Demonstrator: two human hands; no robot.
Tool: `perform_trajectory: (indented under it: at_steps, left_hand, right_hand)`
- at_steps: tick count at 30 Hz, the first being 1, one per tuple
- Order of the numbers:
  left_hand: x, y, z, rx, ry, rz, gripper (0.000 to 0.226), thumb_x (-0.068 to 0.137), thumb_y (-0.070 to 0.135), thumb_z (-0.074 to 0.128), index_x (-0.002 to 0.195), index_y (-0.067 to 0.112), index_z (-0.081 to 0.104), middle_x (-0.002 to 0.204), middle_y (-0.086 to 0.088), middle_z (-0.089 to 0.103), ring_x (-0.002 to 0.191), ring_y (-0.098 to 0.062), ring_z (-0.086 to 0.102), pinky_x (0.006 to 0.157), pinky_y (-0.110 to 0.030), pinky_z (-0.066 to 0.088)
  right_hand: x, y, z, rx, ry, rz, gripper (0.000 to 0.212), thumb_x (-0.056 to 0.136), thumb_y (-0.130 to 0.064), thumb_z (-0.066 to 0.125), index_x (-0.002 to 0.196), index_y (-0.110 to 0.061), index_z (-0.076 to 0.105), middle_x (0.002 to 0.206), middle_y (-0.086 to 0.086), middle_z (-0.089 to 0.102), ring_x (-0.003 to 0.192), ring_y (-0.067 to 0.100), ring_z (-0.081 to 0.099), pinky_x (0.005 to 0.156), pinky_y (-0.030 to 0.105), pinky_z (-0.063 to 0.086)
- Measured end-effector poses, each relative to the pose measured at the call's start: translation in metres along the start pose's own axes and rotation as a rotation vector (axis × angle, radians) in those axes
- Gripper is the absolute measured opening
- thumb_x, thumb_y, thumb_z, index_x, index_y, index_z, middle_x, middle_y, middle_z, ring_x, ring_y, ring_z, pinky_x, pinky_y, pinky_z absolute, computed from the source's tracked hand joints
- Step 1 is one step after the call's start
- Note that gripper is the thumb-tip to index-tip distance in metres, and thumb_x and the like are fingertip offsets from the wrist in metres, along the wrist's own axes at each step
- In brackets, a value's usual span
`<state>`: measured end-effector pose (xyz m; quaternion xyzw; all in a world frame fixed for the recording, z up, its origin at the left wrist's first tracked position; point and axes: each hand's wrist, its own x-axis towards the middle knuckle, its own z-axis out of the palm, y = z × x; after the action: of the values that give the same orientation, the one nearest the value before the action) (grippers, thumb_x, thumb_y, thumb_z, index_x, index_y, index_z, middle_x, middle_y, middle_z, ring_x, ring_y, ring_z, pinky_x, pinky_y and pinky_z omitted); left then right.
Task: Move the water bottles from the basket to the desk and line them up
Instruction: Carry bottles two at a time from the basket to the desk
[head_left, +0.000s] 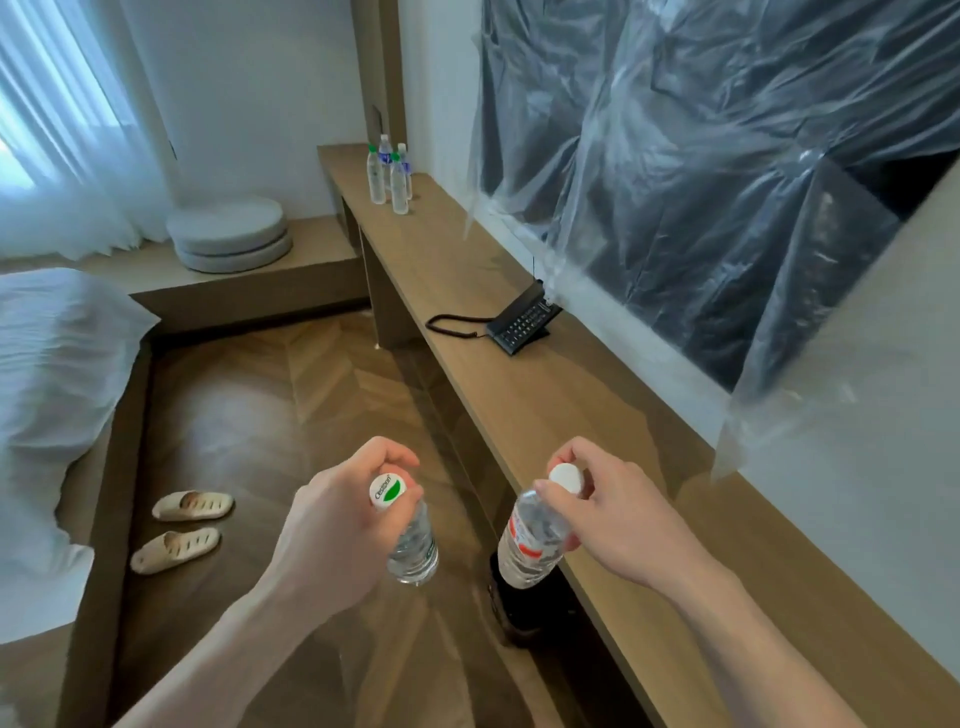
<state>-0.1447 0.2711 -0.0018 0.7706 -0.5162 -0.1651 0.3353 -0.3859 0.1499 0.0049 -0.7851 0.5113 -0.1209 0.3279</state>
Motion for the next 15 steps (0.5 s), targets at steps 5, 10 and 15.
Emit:
perform_trajectory:
  at_steps: [5,10,15]
  left_hand:
    - [0.079,-0.018,-0.022,0.024,-0.026,0.028,0.018,0.093,0.035,0.072,0.103,0.043,0.059,0.088,0.020,0.071,0.083,0.007,0.063,0.061,-0.005,0.044]
    - [0.162,-0.043,-0.030,-0.022,-0.021,0.004,0.017,0.094,0.033,0.071,0.103,0.043,0.060,0.081,0.019,0.071,0.066,-0.007,0.067,0.054,-0.022,0.052]
    - [0.247,-0.064,-0.027,-0.029,-0.012,-0.007,0.017,0.094,0.030,0.072,0.102,0.042,0.062,0.093,0.030,0.069,0.058,-0.010,0.065,0.052,-0.023,0.049]
  right_hand:
    - [0.060,-0.032,0.001,0.100,0.052,0.038,0.018,0.099,-0.051,0.065,0.097,-0.035,0.058,0.087,-0.006,0.073,0.071,0.009,0.073,0.057,0.029,0.060]
    - [0.142,-0.053,0.001,0.077,0.064,0.065,0.018,0.097,-0.052,0.066,0.094,-0.035,0.060,0.084,-0.006,0.074,0.073,0.014,0.075,0.066,0.048,0.065]
    - [0.240,-0.063,0.012,0.072,0.030,0.048,0.018,0.099,-0.048,0.066,0.093,-0.033,0.059,0.085,-0.009,0.074,0.065,0.007,0.075,0.060,0.037,0.064]
